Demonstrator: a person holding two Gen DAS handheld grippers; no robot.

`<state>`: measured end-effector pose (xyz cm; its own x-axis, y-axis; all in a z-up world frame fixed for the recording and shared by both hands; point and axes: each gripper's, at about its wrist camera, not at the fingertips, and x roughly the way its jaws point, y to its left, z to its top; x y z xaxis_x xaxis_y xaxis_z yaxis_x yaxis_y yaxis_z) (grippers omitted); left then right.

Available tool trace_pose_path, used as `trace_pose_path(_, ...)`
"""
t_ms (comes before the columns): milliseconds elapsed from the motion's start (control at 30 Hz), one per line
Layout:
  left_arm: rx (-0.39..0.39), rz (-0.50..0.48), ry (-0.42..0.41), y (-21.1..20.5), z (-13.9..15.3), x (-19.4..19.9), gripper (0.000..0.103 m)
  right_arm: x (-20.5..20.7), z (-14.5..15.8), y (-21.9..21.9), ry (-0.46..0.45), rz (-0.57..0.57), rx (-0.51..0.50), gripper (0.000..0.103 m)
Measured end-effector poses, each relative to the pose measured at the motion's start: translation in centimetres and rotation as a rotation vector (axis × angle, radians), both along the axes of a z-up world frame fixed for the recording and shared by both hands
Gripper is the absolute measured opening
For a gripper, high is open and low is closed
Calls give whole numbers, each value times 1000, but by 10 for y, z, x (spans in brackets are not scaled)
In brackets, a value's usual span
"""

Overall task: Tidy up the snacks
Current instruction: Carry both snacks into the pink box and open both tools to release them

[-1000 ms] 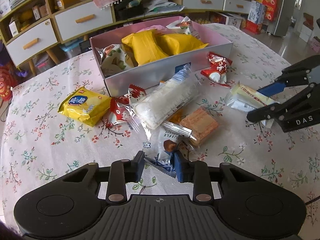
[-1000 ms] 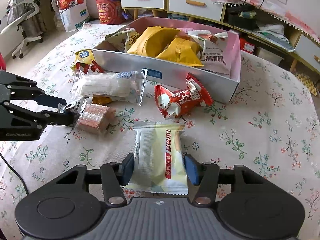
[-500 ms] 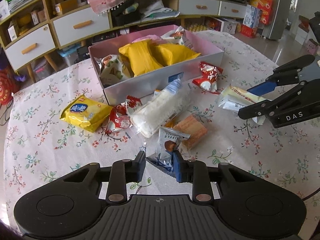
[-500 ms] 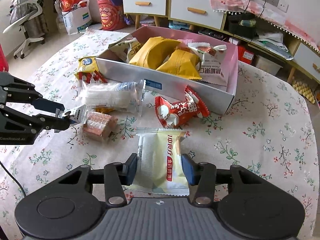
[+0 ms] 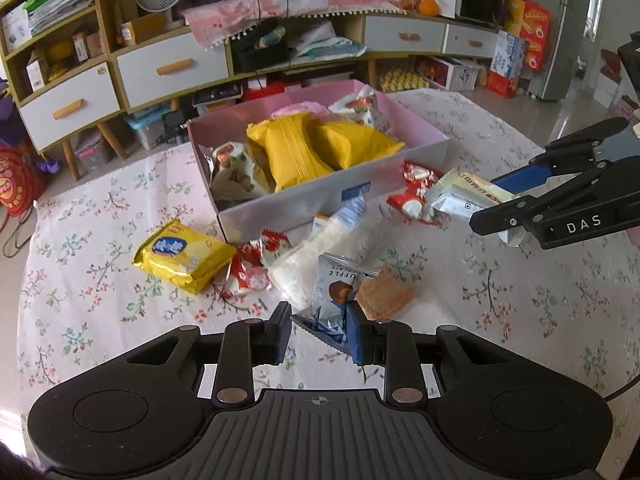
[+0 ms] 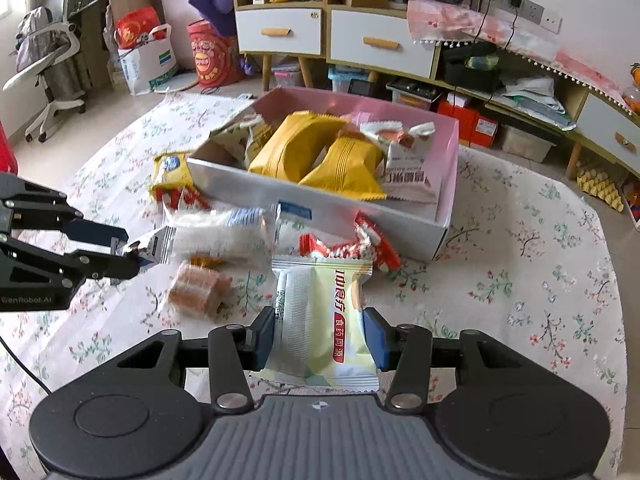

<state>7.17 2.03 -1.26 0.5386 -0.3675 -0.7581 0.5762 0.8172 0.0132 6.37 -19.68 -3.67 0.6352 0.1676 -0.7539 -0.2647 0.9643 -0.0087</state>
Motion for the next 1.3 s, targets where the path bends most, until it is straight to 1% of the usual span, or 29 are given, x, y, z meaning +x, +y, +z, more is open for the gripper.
trace_pose_path(233, -17, 30, -29, -5, 11, 10, 26, 14, 14, 0, -35, -25, 17, 26)
trace_pose_path(367, -36, 62, -36, -10, 18, 20, 26, 23, 20, -2, -50, -48, 26, 26)
trace_pose_path(467, -36, 76, -49, -17, 22, 27, 26, 30, 23, -4, -56, -64, 35, 26)
trace_pose_path(633, 31, 98, -106, -30, 24, 43, 26, 43, 25, -7, -64, -94, 32, 26)
trace_pose_path(767, 87, 122, -118, -36, 21, 65, 26, 57, 22, -11, -60, -123, 25, 26)
trace_pose_path(900, 141, 143, -93, -42, 10, 91, 26, 71, 20, -17, -55, -152, 44, 26)
trace_pose_path(1000, 163, 156, -74, -47, 2, 106, 26, 81, 18, -20, -59, -161, 27, 26)
trace_pose_path(1300, 210, 153, -63, -57, -15, 134, 24, 112, 1, -28, -38, -182, 11, 26)
